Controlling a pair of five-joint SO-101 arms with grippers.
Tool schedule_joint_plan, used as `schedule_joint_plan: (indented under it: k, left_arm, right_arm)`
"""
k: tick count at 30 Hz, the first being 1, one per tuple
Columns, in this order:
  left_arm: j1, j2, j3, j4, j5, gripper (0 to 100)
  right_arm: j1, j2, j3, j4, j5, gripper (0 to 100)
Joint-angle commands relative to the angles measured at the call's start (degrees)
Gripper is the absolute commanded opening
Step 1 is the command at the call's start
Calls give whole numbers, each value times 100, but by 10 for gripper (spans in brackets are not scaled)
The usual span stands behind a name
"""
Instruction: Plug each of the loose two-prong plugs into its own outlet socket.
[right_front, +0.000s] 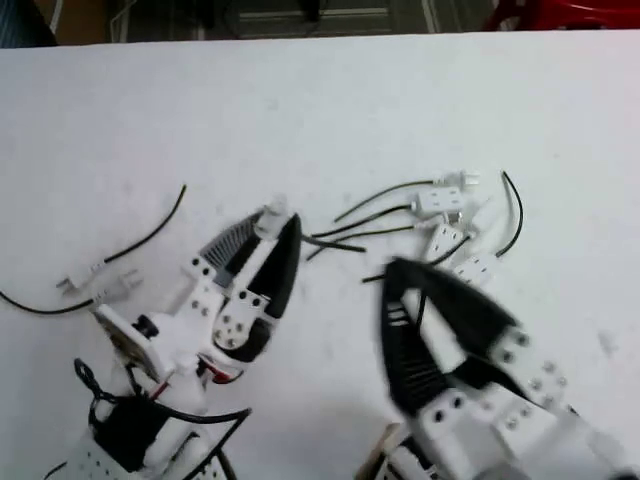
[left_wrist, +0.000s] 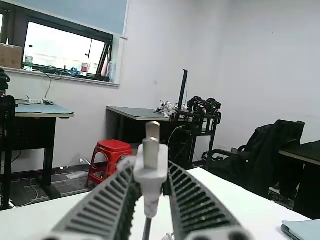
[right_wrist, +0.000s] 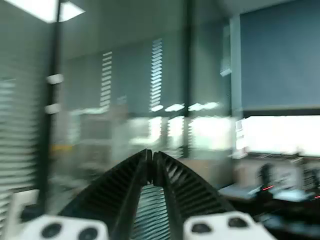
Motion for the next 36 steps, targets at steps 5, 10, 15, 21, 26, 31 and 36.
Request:
schedule_joint_plan:
  k: [5,10,15,21,26,31,36]
  left_arm:
    - [119,-48,70,-369,-70,22]
    - [-13,-48,79,-343,-70,22]
    - [-242,-48,26,-343,-70,23]
    - [-259,-57,9,-360,-70,23]
    - [-251,-57,9,-360,-70,23]
    - [-259,-57,18,-343,-70,23]
    - [-242,-57,26,-334,-70,23]
  right_arm:
    - [-690,2360,-1363,1235,-53,18]
    - [-673,3020,-1609,1648,-26,18]
    - [-119,3081,-1618,1886,-9,18]
    - [752,3099,-1600,1991,9,19]
    - [954,3538,-1626,1974,475,19]
    - [822,3530,-2479,2246,686,19]
    - [-127,3767,-3429,2941,686,19]
